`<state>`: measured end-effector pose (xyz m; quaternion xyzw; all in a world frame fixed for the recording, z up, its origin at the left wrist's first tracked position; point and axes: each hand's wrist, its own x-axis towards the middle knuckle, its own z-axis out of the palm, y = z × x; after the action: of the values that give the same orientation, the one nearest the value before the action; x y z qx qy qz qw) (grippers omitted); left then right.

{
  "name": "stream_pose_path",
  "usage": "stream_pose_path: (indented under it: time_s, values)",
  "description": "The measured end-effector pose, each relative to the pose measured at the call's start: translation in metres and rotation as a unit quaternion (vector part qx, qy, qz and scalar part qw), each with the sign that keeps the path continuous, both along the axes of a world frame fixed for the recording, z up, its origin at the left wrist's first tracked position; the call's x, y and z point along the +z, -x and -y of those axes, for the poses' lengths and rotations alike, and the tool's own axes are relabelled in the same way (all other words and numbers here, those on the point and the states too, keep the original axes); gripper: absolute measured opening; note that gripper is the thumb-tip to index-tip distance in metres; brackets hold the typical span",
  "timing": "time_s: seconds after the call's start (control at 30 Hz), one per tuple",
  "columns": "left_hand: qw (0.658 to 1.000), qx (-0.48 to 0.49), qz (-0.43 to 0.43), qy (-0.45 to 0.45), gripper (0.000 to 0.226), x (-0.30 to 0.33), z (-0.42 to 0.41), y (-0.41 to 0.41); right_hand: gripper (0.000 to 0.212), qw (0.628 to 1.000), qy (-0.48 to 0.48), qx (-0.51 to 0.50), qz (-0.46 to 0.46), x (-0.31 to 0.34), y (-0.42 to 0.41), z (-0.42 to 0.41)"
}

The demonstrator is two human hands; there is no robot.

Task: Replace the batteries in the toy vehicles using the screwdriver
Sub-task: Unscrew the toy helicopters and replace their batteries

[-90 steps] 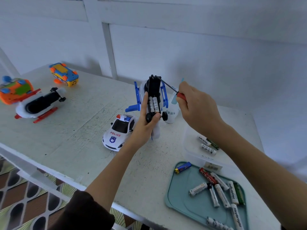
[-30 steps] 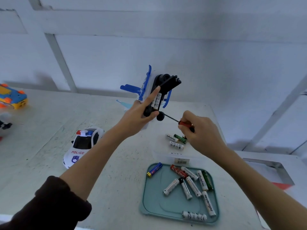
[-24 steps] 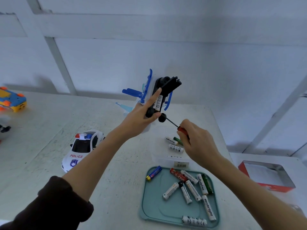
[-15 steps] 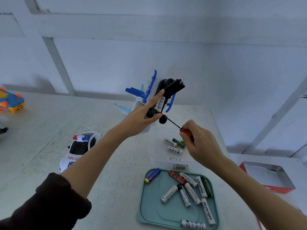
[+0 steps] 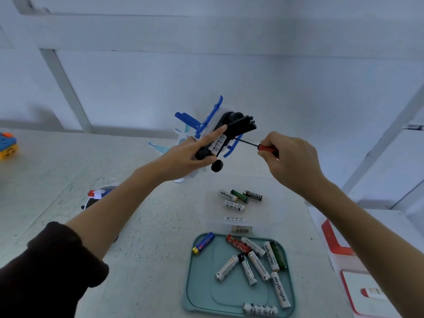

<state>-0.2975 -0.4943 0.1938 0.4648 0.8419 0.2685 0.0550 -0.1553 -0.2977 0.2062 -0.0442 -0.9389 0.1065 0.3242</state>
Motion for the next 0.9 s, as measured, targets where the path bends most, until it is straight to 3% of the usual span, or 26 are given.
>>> stream_pose_path:
  time_s: [0.7, 0.9]
  values:
    - [0.989, -0.080, -0.040, 0.118, 0.063, 0.001, -0.020, -0.005, 0.006, 0.989, 0.014, 0.017, 0.147, 0.010, -0.024, -0.041]
    - [0.984, -0.085, -0.052, 0.145, 0.063, -0.001, -0.023, -0.006, 0.022, 0.983, 0.001, 0.023, 0.183, 0.014, -0.028, -0.046]
